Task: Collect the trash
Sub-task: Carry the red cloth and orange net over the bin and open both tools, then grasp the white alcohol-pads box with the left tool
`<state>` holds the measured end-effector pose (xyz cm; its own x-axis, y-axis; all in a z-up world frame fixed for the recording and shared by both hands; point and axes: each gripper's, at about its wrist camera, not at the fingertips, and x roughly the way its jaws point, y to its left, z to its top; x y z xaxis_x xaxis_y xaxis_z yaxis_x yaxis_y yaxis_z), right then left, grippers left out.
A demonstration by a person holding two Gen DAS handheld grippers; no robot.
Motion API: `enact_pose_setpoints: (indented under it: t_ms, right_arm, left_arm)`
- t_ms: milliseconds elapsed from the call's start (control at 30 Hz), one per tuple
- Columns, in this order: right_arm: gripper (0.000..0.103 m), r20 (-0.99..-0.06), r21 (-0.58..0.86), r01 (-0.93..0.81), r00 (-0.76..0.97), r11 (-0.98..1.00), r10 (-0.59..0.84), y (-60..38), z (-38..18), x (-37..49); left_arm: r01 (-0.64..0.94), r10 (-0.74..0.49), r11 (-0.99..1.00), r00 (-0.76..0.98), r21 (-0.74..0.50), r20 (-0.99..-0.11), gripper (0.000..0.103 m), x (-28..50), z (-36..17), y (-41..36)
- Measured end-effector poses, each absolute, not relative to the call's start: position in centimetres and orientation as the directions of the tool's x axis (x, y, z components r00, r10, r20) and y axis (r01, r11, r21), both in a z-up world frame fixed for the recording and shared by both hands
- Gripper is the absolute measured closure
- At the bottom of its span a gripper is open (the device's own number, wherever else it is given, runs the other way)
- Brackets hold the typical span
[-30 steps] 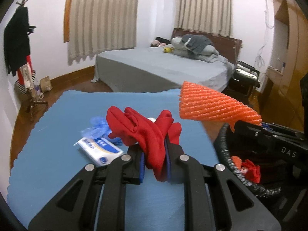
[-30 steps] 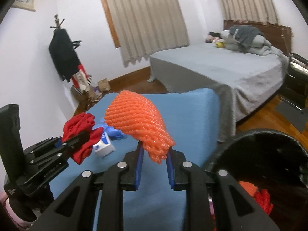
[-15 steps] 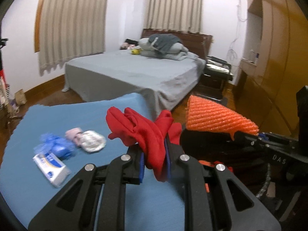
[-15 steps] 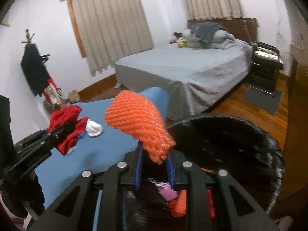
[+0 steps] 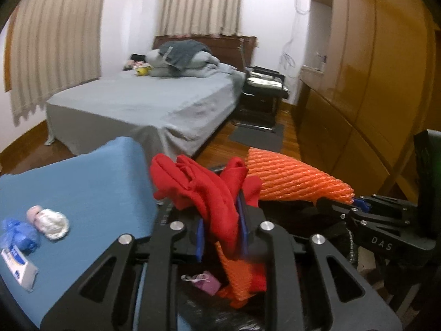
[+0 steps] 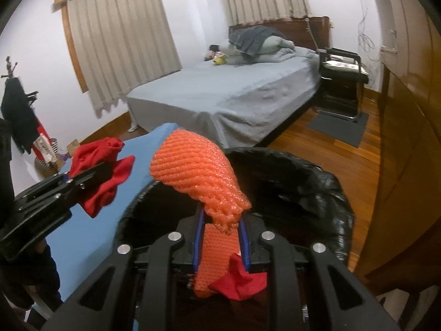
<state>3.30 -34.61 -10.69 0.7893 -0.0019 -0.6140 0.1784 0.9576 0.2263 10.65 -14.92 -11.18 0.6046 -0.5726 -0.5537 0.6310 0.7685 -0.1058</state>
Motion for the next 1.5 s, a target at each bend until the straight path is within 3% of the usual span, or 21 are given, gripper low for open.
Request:
enact_pose_setpoints:
  t_ms: [167,333,433,533,767,1133,1500]
  right_arm:
    - [0.081,-0.627,0.219,0.220,0.778,0.951,-0.035,-36.1,-11.3,2.9]
    - [0.074,-0.632,0.212,0.242,0.773,0.947,-0.056,-36.9,-11.7,2.3]
    - [0.072,-0.632,0.207,0.250,0.772,0.946,-0.065,-37.0,-11.7,1.9]
    - [0.061,-0.626,0.202,0.251,0.776,0.946,-0.072,-37.2,-11.6,1.7]
    - [0.026,-0.608,0.180,0.253,0.788,0.950,-0.094,-36.5,-11.0,1.6]
    - [0.006,-0.569,0.180,0.240,0.817,0.954,-0.098,-35.1,-9.0,1.7]
    - [0.006,-0.545,0.193,0.089,0.838,0.977,0.031,-28.4,-8.7,5.6]
  left_arm:
    - [0.681,-0.618,0.720,0.541,-0.134,-0.571,0.072,11.0,-12.3,-17.0]
    - [0.689,-0.627,0.710,0.523,-0.147,-0.578,0.041,11.0,-12.7,-18.0]
    - [0.680,-0.616,0.721,0.543,-0.131,-0.571,0.036,10.9,-12.5,-17.8]
    - [0.661,-0.604,0.740,0.568,-0.127,-0.559,0.030,11.0,-12.0,-17.1]
    - [0.619,-0.601,0.767,0.599,-0.169,-0.529,0.026,11.6,-10.6,-15.0]
    - [0.545,-0.521,0.831,0.693,-0.111,-0.498,0.024,11.5,-8.9,-11.1]
    - [0.272,-0.222,0.962,0.816,0.016,-0.534,0.020,12.4,-10.5,-1.0]
